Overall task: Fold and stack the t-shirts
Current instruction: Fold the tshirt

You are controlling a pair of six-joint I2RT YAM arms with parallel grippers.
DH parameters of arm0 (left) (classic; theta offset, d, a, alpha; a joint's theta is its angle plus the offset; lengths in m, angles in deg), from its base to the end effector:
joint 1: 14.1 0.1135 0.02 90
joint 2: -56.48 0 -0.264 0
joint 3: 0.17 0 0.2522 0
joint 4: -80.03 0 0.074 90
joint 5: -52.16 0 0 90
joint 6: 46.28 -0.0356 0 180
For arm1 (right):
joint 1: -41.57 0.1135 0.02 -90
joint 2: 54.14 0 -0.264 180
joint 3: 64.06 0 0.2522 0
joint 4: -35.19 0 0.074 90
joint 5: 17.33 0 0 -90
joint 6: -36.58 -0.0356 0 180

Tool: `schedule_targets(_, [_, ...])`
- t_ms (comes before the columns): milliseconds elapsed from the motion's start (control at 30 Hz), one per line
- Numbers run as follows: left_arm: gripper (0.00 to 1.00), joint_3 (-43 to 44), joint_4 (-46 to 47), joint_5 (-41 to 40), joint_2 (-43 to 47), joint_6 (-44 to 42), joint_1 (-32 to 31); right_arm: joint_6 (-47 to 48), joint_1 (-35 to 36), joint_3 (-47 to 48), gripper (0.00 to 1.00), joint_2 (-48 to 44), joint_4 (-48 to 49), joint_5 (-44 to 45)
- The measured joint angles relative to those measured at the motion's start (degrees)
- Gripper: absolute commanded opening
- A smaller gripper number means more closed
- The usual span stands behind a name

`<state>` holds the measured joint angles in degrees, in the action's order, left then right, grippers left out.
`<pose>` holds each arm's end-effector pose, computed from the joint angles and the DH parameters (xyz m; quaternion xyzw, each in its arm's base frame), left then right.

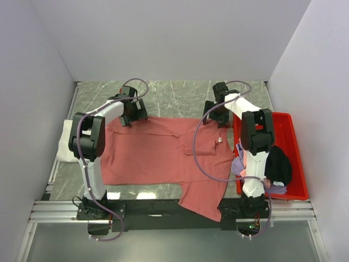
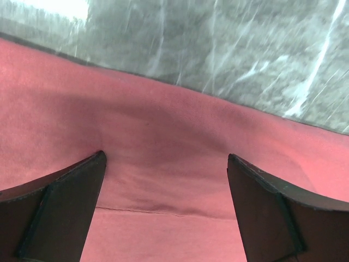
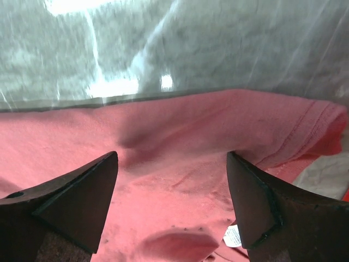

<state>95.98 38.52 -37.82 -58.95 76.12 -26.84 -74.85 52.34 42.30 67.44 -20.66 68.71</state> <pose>0.4144 -0.0937 0.1730 -0.1652 0.9535 -0.0969 0.2328 0.4290 0.0841 0.1686 0.0859 0.9821 0.0783 0.1485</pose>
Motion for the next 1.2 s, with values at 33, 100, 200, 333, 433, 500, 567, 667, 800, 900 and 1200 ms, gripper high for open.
schedule_targets(33, [1.0, 0.5, -0.1, 0.2, -0.3, 0.0, 0.2, 0.0, -0.2, 1.6, 0.87, 1.0, -1.1, -0.1])
schedule_targets(100, [1.0, 1.9, -0.3, 0.5, -1.2, 0.0, 0.3, 0.0, -0.5, 4.7, 0.87, 2.8, -2.6, -0.2])
schedule_targets(200, [1.0, 5.1, -0.8, 0.9, -3.5, -0.1, 0.4, 0.1, -1.1, 11.6, 0.87, 6.9, -6.1, -0.3])
schedule_targets(333, [1.0, 10.5, -1.2, 1.5, -7.1, -0.2, 0.7, 0.5, -2.3, 22.8, 0.87, 13.3, -10.5, -1.0])
schedule_targets(433, [0.99, 14.8, -1.5, 2.3, -9.9, -0.3, 1.2, 0.9, -3.3, 30.7, 0.87, 17.7, -12.8, -1.7])
schedule_targets(500, [0.99, 17.7, -1.7, 3.1, -11.9, -0.3, 1.5, 1.0, -4.0, 34.0, 0.87, 19.5, -13.4, -2.5])
schedule_targets(567, [1.0, 20.5, -2.1, 3.6, -13.6, -0.3, 1.7, 1.1, -4.7, 36.0, 0.87, 20.6, -13.6, -3.6])
schedule_targets(667, [1.0, 24.7, -2.7, 3.9, -16.2, -0.6, 1.9, 1.4, -5.6, 37.9, 0.87, 21.7, -13.6, -5.4])
schedule_targets(800, [1.0, 27.8, -3.2, 4.3, -17.9, -1.6, 2.1, 2.0, -6.5, 41.1, 0.87, 23.4, -13.6, -7.0])
schedule_targets(900, [1.0, 28.0, -3.6, 4.5, -17.9, -1.8, 2.4, 3.0, -6.8, 42.5, 0.87, 24.1, -13.0, -7.8])
schedule_targets(1200, [0.99, 25.4, -5.2, 3.2, -13.5, -3.2, 3.6, 7.1, -6.6, 41.2, 0.88, 21.3, -11.9, -8.1])
